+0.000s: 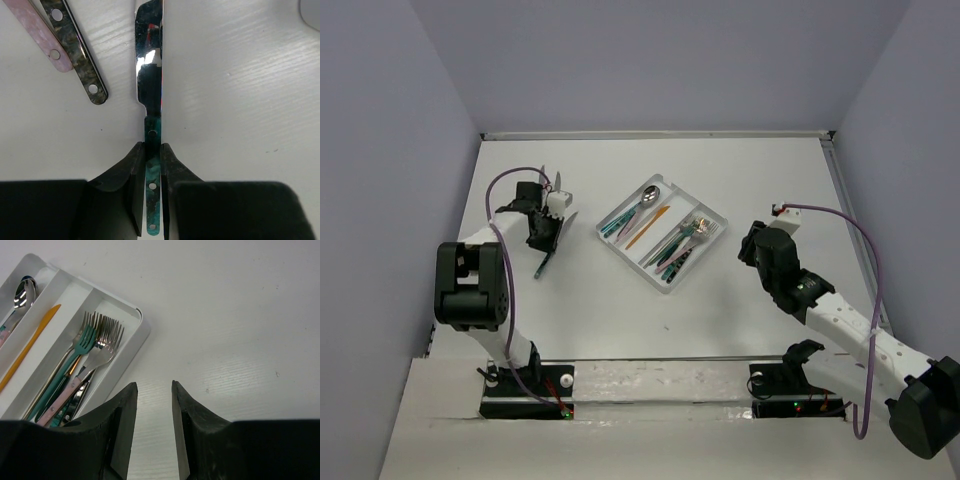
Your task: Sort the eating utensils into containers
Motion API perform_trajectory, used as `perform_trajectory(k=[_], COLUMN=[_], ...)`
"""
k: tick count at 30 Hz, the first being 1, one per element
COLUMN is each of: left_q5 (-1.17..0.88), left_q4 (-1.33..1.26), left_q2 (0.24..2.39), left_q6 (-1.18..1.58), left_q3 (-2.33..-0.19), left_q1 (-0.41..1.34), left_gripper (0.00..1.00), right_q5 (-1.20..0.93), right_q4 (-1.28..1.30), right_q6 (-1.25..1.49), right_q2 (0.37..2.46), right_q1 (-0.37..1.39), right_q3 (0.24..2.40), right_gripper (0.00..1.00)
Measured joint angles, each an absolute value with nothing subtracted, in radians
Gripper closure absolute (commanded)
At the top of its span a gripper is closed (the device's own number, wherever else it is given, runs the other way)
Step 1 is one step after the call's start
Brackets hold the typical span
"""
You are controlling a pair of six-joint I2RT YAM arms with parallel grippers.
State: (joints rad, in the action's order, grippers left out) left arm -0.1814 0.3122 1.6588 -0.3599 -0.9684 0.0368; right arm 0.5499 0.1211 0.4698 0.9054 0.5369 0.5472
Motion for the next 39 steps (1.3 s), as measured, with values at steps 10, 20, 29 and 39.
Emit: perform_trajectory(k=[10, 20, 29, 39], left_q5=[-0.257, -0.239, -0.203, -0.121], left_q4=[0.36, 0.317, 0.225, 0.247], left_q2=[1.536, 1.525, 1.748, 1.95], left_q6=[-0.383, -0.356, -0.289, -0.271], left_q3=[-0.982, -1.139, -1.401, -1.457], left_q1=[0.037, 0.238, 0.537, 0.598], left_gripper=[1.0, 1.0, 1.0, 1.0], right_q5=[0.55, 0.551, 0.555, 0.558], right_q4=[0.121, 0.121, 0.121, 0.12], right_q6=[0.468, 0.468, 0.468, 0.468], right_q2=[0.905, 0.905, 0.905, 0.905], right_q1=[0.537, 0.537, 0.537, 0.537], right_q3=[0.547, 0.547, 0.547, 0.547], right_gripper=[0.6, 0.6, 0.6, 0.6])
